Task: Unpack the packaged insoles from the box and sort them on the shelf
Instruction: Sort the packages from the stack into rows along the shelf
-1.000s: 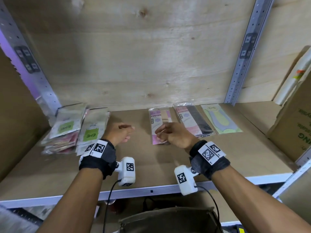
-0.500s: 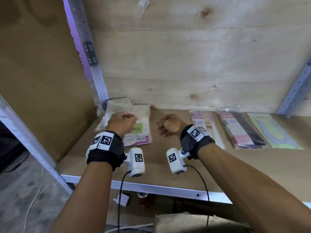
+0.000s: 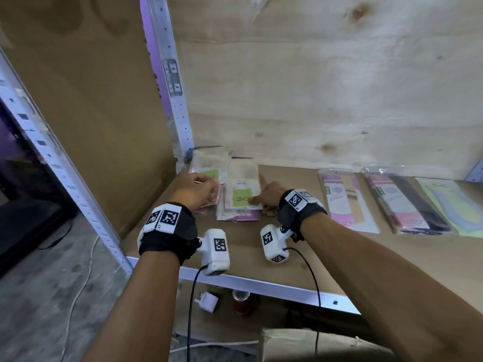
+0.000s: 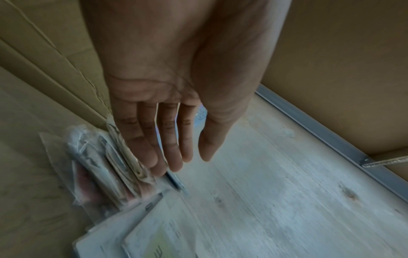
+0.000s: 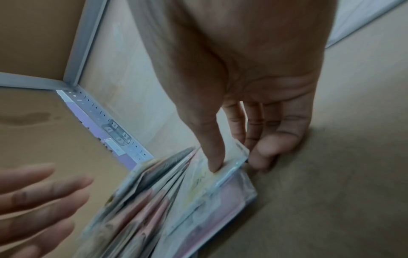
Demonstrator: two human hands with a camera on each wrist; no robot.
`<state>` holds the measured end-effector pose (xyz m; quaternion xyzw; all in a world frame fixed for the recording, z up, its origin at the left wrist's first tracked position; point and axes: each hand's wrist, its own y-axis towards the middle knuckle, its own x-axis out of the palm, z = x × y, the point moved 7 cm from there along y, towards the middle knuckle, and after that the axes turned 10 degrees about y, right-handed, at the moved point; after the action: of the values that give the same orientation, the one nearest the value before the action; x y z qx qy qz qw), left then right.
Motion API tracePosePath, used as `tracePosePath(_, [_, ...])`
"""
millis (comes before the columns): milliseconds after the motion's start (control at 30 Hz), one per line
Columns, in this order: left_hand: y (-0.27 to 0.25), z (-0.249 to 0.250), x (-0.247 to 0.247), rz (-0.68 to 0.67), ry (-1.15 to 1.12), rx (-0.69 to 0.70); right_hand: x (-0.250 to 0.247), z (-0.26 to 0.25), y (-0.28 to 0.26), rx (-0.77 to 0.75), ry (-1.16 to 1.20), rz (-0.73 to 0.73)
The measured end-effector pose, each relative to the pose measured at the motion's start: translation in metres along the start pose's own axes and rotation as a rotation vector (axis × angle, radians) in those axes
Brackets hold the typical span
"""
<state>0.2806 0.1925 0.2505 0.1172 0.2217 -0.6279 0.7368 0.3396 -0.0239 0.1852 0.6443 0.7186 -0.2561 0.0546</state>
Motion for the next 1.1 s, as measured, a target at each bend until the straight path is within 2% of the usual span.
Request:
tracePosePath(133, [-0.008,0.003,0.006,-0.009,0.034,0.003,-0.016,0.001,-0.023,-0.075,-0.029,0.025])
tracePosePath(267, [-0.018,0.015,0.029,-0.065,0.170,0.108,-0.034,0.000,-0.064,-0.133,0.302,-0.064])
tracePosePath(367, [-0.026,0.032,0.050,-0.056,0.565,0.272,-0.060,-0.001,-0.099,-0.155,0.572,-0.046])
tracePosePath(433, [-0.035,0.044,0.063,-0.013,0.732,0.365,-0.078,-0.002,-0.120,-0.188,0.639,-0.063])
tracePosePath(600, [-0.065,0.092,0.085,0.152,0.546,0.748,-0.131,0.005,-0.157,-0.198,0.730,-0.072])
tracePosePath(700, [-0.082,0.111,0.097,0.186,0.411,0.860,-0.160,0.017,-0.170,-0.188,0.795,-0.040])
tracePosePath(767, [-0.088,0.115,0.104,0.143,0.304,0.838,-0.174,0.027,-0.176,-0.192,0.831,0.001])
tracePosePath(833, [-0.088,0.114,0.115,0.042,0.174,0.777,-0.180,0.039,-0.180,-0.211,0.824,0.032])
tracePosePath(933, [-0.090,0.110,0.134,-0.063,0.031,0.718,-0.173,0.060,-0.179,-0.241,0.608,0.063])
tracePosePath(1100, [-0.083,0.089,0.168,-0.205,-0.094,0.496,-0.157,0.083,-0.173,-0.248,0.401,0.056])
